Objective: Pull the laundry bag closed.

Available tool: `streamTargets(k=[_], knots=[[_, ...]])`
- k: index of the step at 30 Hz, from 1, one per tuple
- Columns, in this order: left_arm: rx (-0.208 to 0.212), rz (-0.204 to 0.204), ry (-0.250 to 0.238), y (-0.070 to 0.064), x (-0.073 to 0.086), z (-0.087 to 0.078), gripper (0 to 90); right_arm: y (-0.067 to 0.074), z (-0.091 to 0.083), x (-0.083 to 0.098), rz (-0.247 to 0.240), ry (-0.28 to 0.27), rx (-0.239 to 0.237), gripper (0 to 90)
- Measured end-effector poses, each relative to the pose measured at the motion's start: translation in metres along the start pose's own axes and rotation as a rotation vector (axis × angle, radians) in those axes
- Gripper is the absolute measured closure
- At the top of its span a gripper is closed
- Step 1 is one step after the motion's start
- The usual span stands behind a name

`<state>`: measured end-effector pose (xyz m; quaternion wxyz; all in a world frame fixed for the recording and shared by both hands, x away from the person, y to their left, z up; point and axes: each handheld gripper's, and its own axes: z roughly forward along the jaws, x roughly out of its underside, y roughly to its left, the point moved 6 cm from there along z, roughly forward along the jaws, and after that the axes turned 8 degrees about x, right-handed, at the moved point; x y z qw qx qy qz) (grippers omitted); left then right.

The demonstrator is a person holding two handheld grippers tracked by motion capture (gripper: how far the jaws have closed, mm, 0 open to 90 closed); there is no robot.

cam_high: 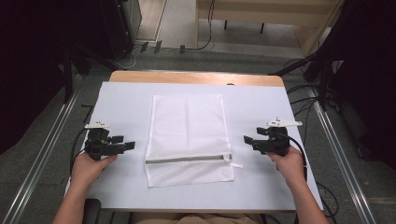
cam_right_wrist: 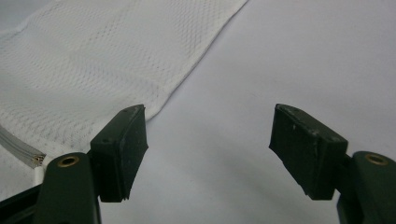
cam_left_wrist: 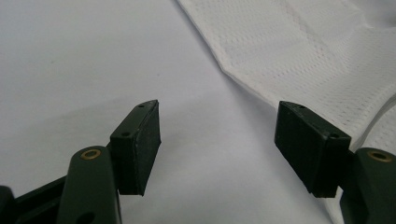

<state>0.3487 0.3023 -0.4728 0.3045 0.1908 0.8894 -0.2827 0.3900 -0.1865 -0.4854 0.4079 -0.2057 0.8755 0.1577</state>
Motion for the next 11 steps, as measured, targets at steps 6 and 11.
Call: streamTargets(k=[6,11], knots=[[-0.007,-0.008,0.0,0.0012,0.0002,-0.0001,31.3,0.0023,0.0014,0.0018,-0.023,0.008,-0.009,23.0],[-0.029,-0.002,0.012,0.0019,0.0012,0.0018,30.4,0.0037,0.001,0.003,-0.039,0.015,-0.036,20.4]])
